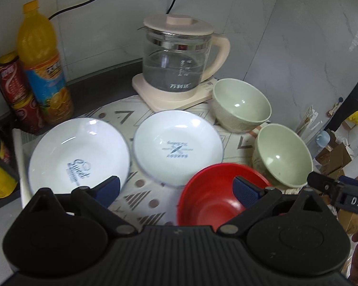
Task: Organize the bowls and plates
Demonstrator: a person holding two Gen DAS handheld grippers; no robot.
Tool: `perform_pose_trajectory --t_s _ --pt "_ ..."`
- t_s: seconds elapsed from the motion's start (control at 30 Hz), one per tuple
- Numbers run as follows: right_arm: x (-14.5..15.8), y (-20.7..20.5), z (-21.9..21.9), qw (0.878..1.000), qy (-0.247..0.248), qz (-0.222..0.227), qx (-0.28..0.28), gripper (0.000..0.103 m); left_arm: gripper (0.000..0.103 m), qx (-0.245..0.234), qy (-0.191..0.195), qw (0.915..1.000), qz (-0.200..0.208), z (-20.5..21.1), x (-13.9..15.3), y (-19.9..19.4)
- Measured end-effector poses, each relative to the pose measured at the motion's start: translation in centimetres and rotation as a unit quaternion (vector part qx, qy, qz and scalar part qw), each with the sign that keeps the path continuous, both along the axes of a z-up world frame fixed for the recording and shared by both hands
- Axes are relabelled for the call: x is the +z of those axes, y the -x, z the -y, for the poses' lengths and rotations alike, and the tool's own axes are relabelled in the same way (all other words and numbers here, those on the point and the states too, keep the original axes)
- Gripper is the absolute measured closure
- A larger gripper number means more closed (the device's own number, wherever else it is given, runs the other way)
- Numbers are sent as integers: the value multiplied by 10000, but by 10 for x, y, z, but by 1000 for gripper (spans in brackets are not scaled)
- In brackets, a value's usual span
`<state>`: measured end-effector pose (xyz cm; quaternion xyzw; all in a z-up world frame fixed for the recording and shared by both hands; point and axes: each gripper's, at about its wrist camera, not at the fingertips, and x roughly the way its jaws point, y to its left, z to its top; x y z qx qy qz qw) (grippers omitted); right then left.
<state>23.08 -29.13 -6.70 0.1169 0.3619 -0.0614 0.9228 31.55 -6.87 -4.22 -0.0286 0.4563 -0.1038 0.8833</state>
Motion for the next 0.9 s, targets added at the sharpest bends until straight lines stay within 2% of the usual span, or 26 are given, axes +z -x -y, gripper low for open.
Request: perform_pose_trajectory --t_s 0.17,0.47,0.53,0.63,0.77,0.9 --pt "-4 -15 25 9999 90 -122 81 0 4 131 88 9999 -64 26 -4 -12" --pt "-16 -39 70 9992 53 -285 270 4 15 155 228 9995 -135 75 -11 -32" --pt "-21 -44 80 9988 -46 -378 307 9 22 138 257 9994 -178 86 -16 -37" --pt "-28 -51 93 9984 -143 -456 318 10 35 128 332 9989 -318 102 -24 -46" --pt "-38 -61 108 9972 -280 -516 462 15 43 229 387 9981 -423 118 -35 -55" --pt "-49 -72 116 9956 -326 -591 657 27 53 307 455 9972 -509 131 -42 -65"
